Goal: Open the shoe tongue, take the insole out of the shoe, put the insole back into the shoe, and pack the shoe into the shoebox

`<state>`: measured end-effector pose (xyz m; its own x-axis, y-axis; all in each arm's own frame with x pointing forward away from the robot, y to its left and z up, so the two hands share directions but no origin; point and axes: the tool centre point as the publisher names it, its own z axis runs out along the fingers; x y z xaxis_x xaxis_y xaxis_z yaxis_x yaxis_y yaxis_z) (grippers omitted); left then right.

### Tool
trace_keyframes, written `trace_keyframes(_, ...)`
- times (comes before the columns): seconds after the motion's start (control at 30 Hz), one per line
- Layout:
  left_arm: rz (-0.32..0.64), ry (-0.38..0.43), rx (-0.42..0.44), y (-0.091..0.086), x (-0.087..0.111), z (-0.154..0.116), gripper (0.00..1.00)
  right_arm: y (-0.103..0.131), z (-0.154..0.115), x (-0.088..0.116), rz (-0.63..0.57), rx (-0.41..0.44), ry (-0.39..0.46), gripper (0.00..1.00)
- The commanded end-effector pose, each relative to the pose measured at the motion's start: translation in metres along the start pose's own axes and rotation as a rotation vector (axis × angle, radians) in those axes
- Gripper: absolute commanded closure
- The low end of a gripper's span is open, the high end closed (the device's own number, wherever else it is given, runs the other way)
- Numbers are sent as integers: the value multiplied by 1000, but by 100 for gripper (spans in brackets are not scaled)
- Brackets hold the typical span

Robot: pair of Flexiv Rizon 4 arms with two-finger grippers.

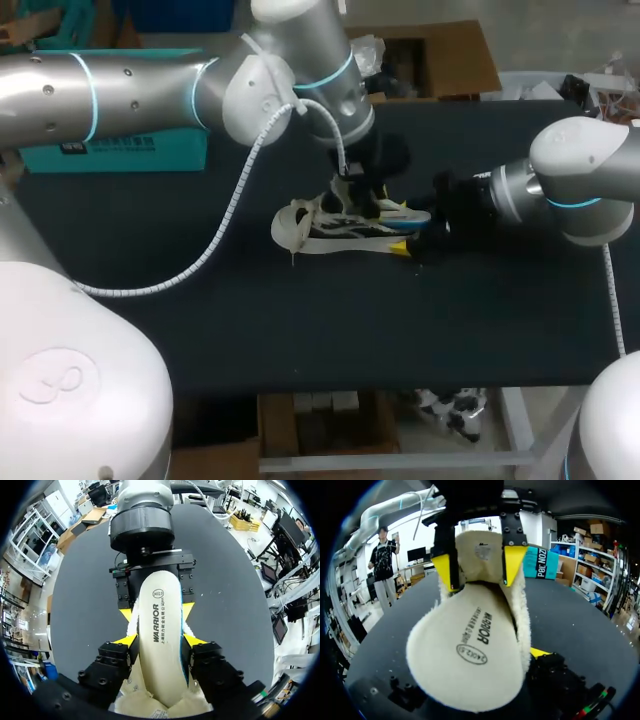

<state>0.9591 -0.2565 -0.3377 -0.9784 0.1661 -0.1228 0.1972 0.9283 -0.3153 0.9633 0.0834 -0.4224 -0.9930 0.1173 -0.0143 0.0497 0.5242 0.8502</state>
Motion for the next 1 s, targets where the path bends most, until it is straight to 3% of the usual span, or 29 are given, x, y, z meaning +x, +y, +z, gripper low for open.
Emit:
trace_keyframes(0.03, 13, -18, 1, -6, 6, 1, 41, -2, 2, 1, -2, -4, 1, 100)
trace_keyframes(0.57, 90, -61, 9, -26, 12, 20, 37, -2, 2, 1, -2, -4, 1, 100)
trace_keyframes(0.87, 63, -84, -11, -36, -9, 35, 40, -2, 2, 1, -2, -4, 1, 100)
trace_keyframes(1.0, 47, -96, -11, -38, -13, 36, 46, -2, 2, 1, -2, -4, 1, 100)
